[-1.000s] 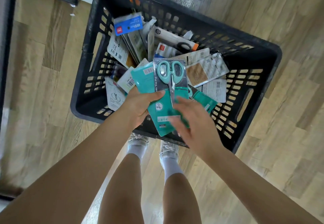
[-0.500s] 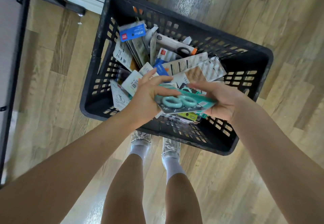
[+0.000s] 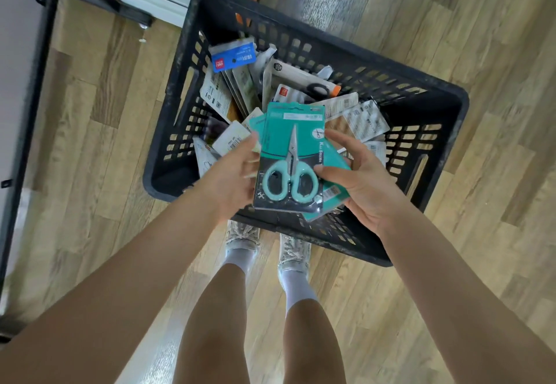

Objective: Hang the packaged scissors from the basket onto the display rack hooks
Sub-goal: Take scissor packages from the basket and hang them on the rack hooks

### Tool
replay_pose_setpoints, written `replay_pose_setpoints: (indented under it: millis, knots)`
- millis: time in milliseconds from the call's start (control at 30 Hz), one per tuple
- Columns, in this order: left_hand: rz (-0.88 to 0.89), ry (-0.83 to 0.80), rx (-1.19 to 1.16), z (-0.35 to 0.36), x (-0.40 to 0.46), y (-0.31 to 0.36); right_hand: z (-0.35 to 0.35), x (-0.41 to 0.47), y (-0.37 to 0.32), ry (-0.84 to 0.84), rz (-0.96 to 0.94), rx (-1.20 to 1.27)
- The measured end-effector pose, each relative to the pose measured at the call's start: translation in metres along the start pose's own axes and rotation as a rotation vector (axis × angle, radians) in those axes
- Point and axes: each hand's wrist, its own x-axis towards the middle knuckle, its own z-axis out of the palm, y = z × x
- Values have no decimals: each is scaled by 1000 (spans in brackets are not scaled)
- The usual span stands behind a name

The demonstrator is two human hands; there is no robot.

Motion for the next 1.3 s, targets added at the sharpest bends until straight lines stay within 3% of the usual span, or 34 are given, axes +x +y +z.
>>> replay_pose_setpoints:
  millis: [100, 200, 300, 567, 767, 900, 967, 1067, 1167, 1300]
  knots:
    - [-52, -197, 20, 12, -5, -7, 8, -2, 5, -10, -12, -44]
    - [-12, -191, -57, 11, -7, -5, 8, -6, 3, 10, 33, -16]
    - [51, -172, -54, 0, -5, -2, 2, -13, -5, 134, -8, -87]
    - [209, -9, -9, 0, -12, 0, 28, -39, -1, 385, -727, -1034]
    - [292, -189, -127, 13, -25, -10, 60, -26, 51, 355, -904, -1570]
    - [302, -57, -97, -3, -21, -14, 57, -35, 60, 209, -921, -1508]
    - [299, -45, -80, -9, -23, -13, 51, -39, 52, 241, -936, -1294]
    - [313, -53, -54, -13, -32, -8, 51, -43, 17, 326, -646, -884]
    - [358, -47, -11, -11, -52, -3, 56, -41, -19, 150, -343, -508]
    - [425, -14, -46, -7, -92, 3, 72, -55, -42, 47, -386, -541]
